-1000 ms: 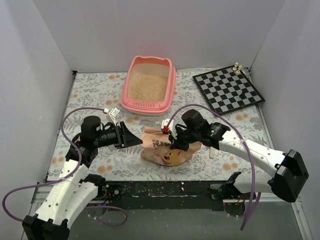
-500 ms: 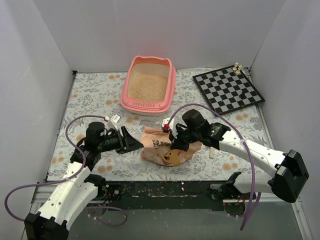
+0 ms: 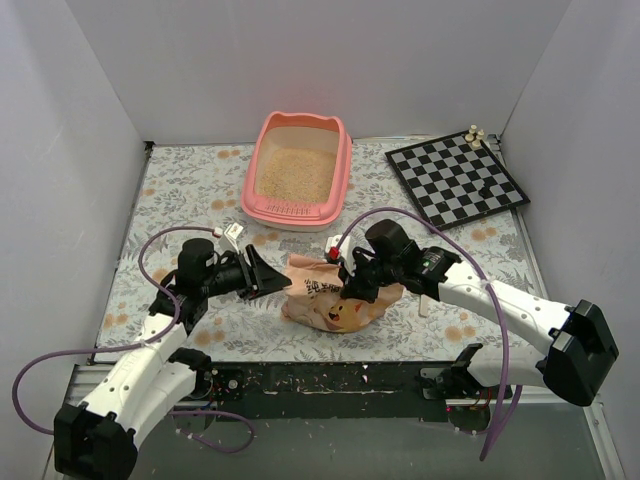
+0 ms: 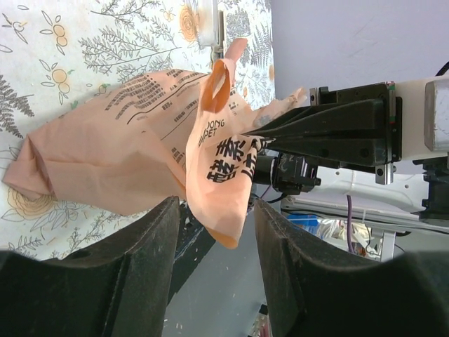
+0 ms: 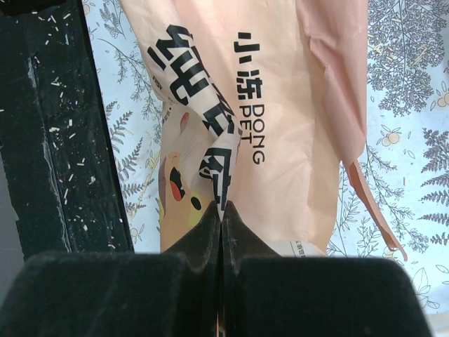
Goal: Fill the litter box with clean litter
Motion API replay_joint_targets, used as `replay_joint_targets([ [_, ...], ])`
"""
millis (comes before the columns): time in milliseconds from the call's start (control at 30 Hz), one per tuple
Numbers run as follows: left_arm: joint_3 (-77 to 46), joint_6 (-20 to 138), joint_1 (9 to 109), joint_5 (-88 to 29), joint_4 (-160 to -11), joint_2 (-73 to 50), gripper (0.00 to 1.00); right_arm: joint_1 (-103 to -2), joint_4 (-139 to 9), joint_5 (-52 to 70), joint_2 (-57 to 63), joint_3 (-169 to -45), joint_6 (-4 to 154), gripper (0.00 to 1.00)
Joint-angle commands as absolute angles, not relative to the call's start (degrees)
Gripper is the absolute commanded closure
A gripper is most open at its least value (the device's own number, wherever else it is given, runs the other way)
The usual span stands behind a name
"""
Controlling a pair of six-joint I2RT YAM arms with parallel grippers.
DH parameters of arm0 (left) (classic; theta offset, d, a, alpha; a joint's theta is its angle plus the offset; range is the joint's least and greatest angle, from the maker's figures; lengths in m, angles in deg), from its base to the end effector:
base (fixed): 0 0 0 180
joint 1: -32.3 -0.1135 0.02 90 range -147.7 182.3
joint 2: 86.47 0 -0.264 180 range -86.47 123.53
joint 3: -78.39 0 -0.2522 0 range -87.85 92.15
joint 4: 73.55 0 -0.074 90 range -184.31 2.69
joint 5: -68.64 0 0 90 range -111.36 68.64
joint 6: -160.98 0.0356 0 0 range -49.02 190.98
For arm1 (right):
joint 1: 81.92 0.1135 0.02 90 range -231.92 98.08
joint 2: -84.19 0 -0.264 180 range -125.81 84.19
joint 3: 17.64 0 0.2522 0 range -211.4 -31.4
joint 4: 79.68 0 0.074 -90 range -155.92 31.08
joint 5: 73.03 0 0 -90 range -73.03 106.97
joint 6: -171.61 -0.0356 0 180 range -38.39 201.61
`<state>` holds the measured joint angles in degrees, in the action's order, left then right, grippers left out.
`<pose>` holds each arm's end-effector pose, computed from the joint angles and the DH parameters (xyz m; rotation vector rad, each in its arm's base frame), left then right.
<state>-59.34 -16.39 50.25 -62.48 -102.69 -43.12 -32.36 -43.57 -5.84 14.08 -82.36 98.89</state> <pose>0.1519 -0.0738 0.2392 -0.9749 2.3486 -1.7015 0.1590 0.2078 0.2673 -1.4601 1.8282 0.7433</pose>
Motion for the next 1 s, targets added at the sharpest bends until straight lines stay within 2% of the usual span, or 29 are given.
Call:
replay_joint_targets([
  [0,-60.60,-19.19,51.01,-63.72,-96.11,-41.92,0.57,-32.70,-45.00,-5.71,15.63,-80.89,97.52,0.99],
  [133,-61.74,-21.65,51.54,-65.12,-91.54,-40.16,0.62,-32.70,-45.70,-5.62,15.46,-80.53,97.08,0.99],
  [233,-62.88,-23.58,52.60,-66.35,-87.94,-38.93,0.71,-32.70,-46.41,-5.80,15.28,-80.45,96.64,0.99],
  [267,-63.06,-23.94,52.77,-66.36,-87.67,-38.75,0.76,-32.70,-46.41,-5.80,15.19,-80.45,96.55,0.99],
  [367,-63.77,-24.47,53.13,-67.58,-84.59,-38.31,1.00,-32.70,-46.41,-5.45,14.93,-80.36,96.29,0.99],
  [600,-63.06,-22.97,52.51,-65.91,-83.02,-34.98,1.00,-33.40,-46.41,-3.51,17.64,-77.46,95.67,0.99],
  [967,-57.71,-24.38,44.00,-74.34,-73.17,-22.94,1.00,-35.25,-43.77,-1.84,27.58,-71.75,95.41,0.99],
])
